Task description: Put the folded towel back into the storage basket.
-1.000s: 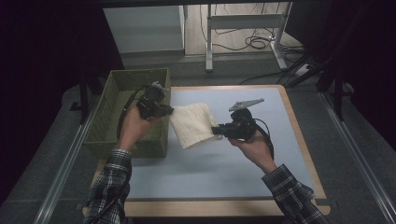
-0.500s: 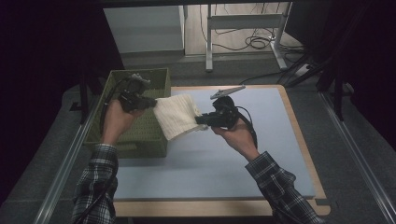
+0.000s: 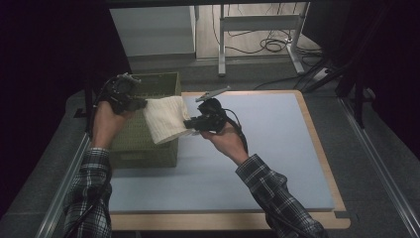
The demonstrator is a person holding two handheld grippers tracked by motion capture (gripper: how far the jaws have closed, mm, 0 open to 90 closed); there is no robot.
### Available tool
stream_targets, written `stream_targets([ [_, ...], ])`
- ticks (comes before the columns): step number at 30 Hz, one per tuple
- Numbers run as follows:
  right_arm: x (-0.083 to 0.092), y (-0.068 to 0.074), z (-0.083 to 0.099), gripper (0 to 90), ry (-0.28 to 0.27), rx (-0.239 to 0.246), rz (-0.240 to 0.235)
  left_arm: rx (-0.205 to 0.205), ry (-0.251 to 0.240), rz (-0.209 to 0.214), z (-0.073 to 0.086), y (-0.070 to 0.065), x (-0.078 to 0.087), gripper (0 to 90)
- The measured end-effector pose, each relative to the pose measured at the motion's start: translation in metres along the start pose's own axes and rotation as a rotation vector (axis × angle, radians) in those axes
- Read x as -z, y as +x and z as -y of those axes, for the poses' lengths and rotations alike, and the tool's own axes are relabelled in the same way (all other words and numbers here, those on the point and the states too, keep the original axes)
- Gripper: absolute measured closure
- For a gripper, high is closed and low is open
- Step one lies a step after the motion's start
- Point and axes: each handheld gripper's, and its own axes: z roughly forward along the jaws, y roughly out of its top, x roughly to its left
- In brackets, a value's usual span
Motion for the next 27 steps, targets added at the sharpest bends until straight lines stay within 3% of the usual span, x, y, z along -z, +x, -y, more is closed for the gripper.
stream_targets([
  [17,-0.082,0.034,-0.01,81.8,0.035,-0.042,0.01,0.055,0.034,-0.118,0.034,0.037,-0.01,83.4],
  [27,-0.119,0.05,-0.008,81.1,0.07,-0.054,0.01,0.072,0.036,-0.136,0.049,0.047,-0.011,83.0],
])
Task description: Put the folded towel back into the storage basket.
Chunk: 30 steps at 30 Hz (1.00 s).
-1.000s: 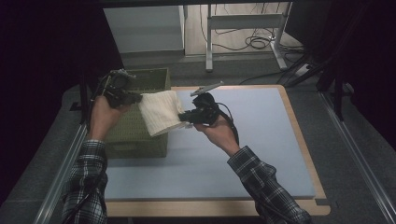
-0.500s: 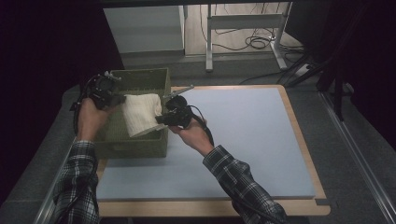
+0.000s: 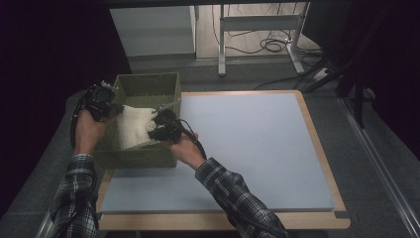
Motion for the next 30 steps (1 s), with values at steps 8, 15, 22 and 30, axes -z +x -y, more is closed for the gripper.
stream_targets([
  [8,-0.005,-0.005,0.008,80.4,0.04,-0.012,0.038,-0.007,0.013,0.032,0.002,-0.008,-0.023,82.6],
  [15,-0.004,-0.009,0.014,80.3,0.048,-0.037,0.053,-0.03,0.023,0.05,-0.002,-0.019,-0.04,81.5],
  [22,-0.007,-0.009,0.018,71.2,0.054,-0.053,0.044,-0.027,0.034,0.055,0.0,-0.027,-0.058,72.4],
  [30,0.008,-0.013,0.009,60.0,0.009,-0.01,0.049,0.026,0.001,0.075,0.004,-0.022,-0.055,52.0],
])
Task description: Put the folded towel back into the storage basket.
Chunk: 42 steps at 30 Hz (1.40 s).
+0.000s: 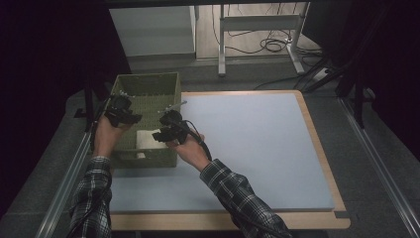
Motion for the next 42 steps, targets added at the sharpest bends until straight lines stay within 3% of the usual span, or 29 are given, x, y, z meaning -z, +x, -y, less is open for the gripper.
stream_targets([
  [6,0.011,-0.004,-0.001,47.1,-0.027,0.054,-0.002,0.033,-0.022,0.026,0.002,-0.002,0.002,39.4],
  [12,0.025,-0.005,-0.001,36.6,-0.042,0.102,0.007,0.061,-0.037,0.083,0.0,-0.008,0.004,29.9],
  [19,0.041,-0.01,0.003,28.8,-0.044,0.139,0.021,0.057,-0.041,0.13,-0.004,-0.019,0.007,20.4],
  [30,0.065,-0.024,0.027,21.8,-0.032,0.194,0.051,0.058,-0.062,0.206,-0.005,-0.04,0.013,8.5],
  [34,0.073,-0.029,0.033,20.4,-0.042,0.188,0.051,0.048,-0.074,0.215,-0.007,-0.047,0.017,5.8],
  [42,0.099,-0.048,0.058,17.1,-0.053,0.155,0.064,0.017,-0.112,0.248,-0.012,-0.075,0.028,3.1],
])
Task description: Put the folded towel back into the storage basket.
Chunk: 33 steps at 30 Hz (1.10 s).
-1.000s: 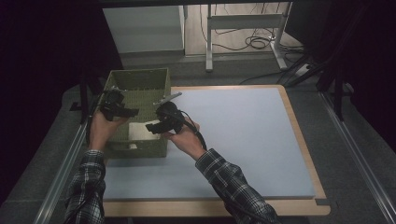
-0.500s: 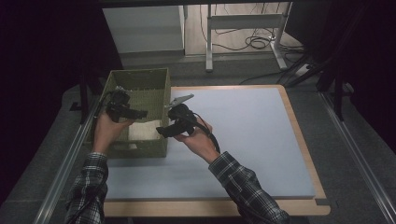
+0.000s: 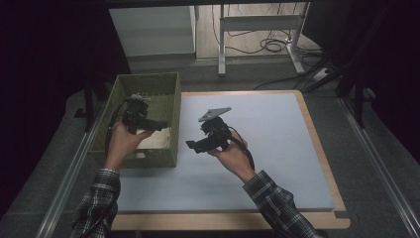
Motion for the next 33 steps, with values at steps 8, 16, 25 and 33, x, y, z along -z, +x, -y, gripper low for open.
stream_targets([
  [8,0.024,-0.015,0.03,14.4,0.007,-0.024,0.023,-0.05,-0.008,0.038,-0.005,-0.034,-0.006,1.6],
  [16,0.056,-0.029,0.06,12.5,-0.002,-0.048,0.045,-0.096,-0.015,0.083,-0.008,-0.068,-0.018,1.4],
  [25,0.089,-0.045,0.099,10.3,0.024,-0.071,0.081,-0.153,-0.027,0.137,-0.007,-0.106,-0.035,1.2],
  [33,0.119,-0.058,0.133,9.9,0.021,-0.104,0.133,-0.184,-0.056,0.198,0.002,-0.133,-0.044,1.3],
])
